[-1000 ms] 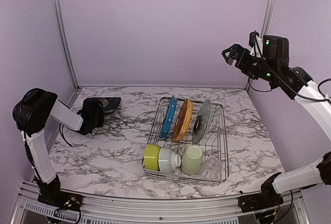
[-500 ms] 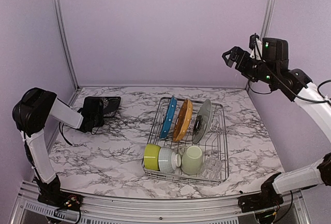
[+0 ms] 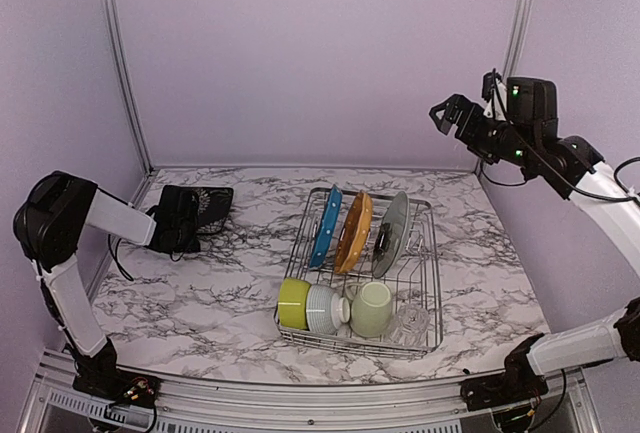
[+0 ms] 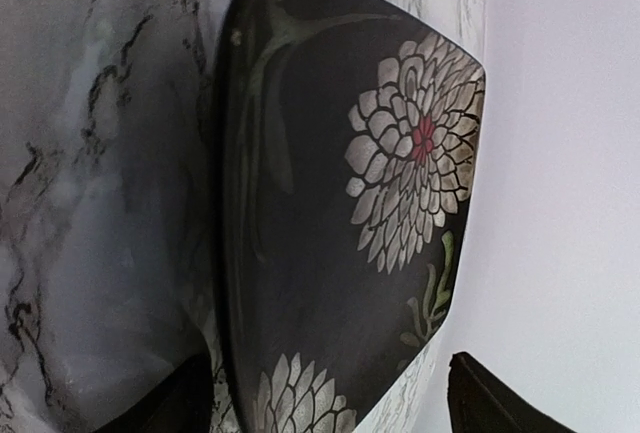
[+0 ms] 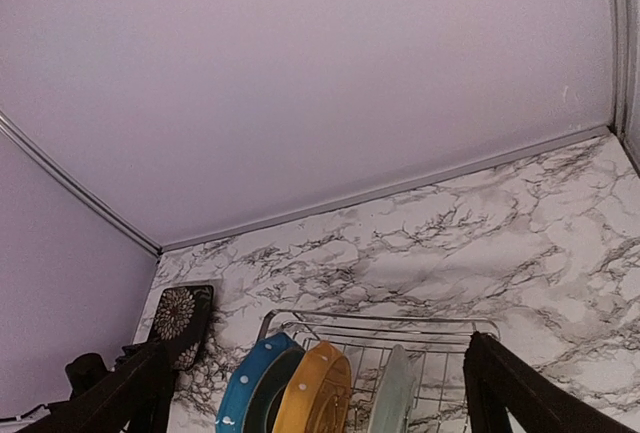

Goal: Unload the mixed dishes from the dish rack
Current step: Place the plate at the corner of the board, then grab the plate from the dish rack.

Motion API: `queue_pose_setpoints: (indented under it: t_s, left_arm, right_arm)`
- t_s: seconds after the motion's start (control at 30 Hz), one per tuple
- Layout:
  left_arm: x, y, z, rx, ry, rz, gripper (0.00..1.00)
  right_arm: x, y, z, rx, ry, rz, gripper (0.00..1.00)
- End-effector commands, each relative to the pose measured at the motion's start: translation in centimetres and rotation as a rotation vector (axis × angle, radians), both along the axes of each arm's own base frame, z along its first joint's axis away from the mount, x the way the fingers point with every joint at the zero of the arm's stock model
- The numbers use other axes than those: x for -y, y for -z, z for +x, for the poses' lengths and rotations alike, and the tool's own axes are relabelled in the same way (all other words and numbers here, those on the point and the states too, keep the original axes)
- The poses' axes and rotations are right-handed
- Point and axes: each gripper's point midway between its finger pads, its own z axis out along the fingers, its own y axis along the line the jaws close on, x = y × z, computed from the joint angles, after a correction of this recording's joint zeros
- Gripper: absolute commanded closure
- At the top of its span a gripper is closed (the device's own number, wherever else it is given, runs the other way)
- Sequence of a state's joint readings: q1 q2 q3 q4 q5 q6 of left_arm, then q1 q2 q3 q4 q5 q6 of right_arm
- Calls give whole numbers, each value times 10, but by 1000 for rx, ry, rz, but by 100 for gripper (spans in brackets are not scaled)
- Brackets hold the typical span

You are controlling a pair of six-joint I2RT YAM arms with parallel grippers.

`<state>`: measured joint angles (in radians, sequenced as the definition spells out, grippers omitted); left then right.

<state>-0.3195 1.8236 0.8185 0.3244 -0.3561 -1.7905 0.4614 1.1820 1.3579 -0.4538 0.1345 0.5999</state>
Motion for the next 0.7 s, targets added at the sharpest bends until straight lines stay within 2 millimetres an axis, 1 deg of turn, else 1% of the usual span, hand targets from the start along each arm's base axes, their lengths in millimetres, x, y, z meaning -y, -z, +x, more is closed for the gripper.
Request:
queue_pose_setpoints:
  t_s: [0.0,0.03,0.07,0.1,0.17,0.23,0.27,0.33,0.4,0.43,0.47,0.6,0.67]
  left_arm:
    - [4,-6,-10,-62,21,5,12]
    - [5,-10,-11,-60,29,10,7]
    - [6,-14,-11,-58,41,17,2]
    - [8,-20,-11,-52,58,28,1]
    - [9,-33,-13,-58,100,76,1]
    - [9,-51,-17,-57,140,149,1]
    - [9,-57,-23,-73,158,190,1]
    - [10,-78,-28,-55,206,269,1]
    - [5,-99,-34,-33,230,340,1]
    - [2,-111,-37,-10,240,379,1]
    - [-2,-129,-41,27,242,415,1]
    - [-16,-191,-53,125,287,634,1]
    - [-25,-216,-60,140,283,721,1]
  right_arm:
    - [-1,6,-2,-54,-10,4,2]
    - [-3,5,-2,-61,-15,3,1]
    - [-3,8,-2,-82,-20,-7,2]
    - [-5,8,-1,-91,-24,-7,2]
    - [-8,16,-1,-138,-36,-24,2]
    - [-12,22,-2,-180,-59,-33,2]
    - [-14,26,-3,-204,-70,-36,2]
    - [-18,37,-5,-261,-77,-45,2]
    - [-20,46,-8,-304,-78,-60,2]
    - [-21,49,-10,-321,-78,-68,2]
    - [-22,52,-12,-339,-78,-72,2]
    - [-28,66,-21,-425,-75,-101,2]
    - [-34,76,-25,-474,-81,-121,2]
